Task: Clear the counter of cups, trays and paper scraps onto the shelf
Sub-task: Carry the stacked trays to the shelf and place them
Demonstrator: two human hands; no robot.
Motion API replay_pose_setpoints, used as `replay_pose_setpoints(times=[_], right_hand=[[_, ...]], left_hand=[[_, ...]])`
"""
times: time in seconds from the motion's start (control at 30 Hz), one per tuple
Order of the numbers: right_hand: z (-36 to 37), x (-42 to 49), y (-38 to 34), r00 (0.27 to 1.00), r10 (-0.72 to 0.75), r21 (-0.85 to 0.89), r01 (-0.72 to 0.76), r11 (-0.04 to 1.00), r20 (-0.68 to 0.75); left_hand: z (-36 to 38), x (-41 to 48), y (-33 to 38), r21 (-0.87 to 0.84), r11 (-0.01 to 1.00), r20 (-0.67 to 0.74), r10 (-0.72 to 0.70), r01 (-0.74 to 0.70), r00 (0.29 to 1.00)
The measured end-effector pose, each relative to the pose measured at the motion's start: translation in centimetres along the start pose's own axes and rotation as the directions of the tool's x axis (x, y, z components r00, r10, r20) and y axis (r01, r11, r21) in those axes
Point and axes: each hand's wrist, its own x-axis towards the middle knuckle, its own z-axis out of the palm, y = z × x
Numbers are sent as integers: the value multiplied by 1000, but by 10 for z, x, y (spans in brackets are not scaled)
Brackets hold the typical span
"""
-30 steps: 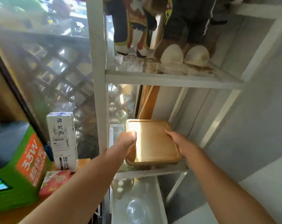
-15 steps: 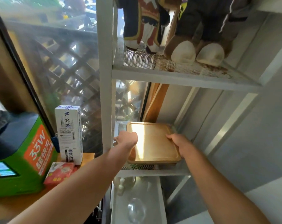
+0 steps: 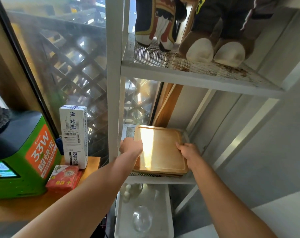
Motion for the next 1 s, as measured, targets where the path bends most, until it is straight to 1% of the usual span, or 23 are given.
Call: replay_pose_setpoints(times=[0.1, 0.2, 0.3, 0.43, 0.67, 0.77, 0.87, 0.93, 1.0], right_hand=[[3, -1, 2, 998, -23, 27, 24, 999, -57], [7, -3, 5, 985, -58, -25, 55, 998, -162], [8, -4, 9, 974, -108, -108, 88, 990, -200], [2, -6, 7, 975, -164, -263, 120, 957, -152], [-1, -15, 7, 971, -219, -326, 177, 928, -94], [1, -26, 0, 972, -221, -374, 176, 911, -81], [9, -46, -4, 951, -291, -511, 199, 836, -106], [16, -62, -2, 927, -354, -613, 209, 762, -125], [25, -78, 0, 904, -408, -707, 206, 677, -128]], left_hand=[[-1, 0, -3, -79, 997, -7, 15, -16, 1000], [-2, -2, -6, -117, 993, -34, 24, -28, 999], [-2, -6, -8, -98, 995, -45, 31, -35, 999], [-1, -15, -10, -41, 997, -38, 69, -70, 997], [-11, -31, -16, -11, 999, 2, 46, -46, 999], [-15, -39, -16, 51, 995, 30, 82, -83, 996], [-23, -51, -15, 136, 979, 88, 139, -150, 986], [-30, -57, -18, 193, 955, 142, 198, -224, 970], [-37, -66, -22, 200, 941, 214, 229, -272, 950]])
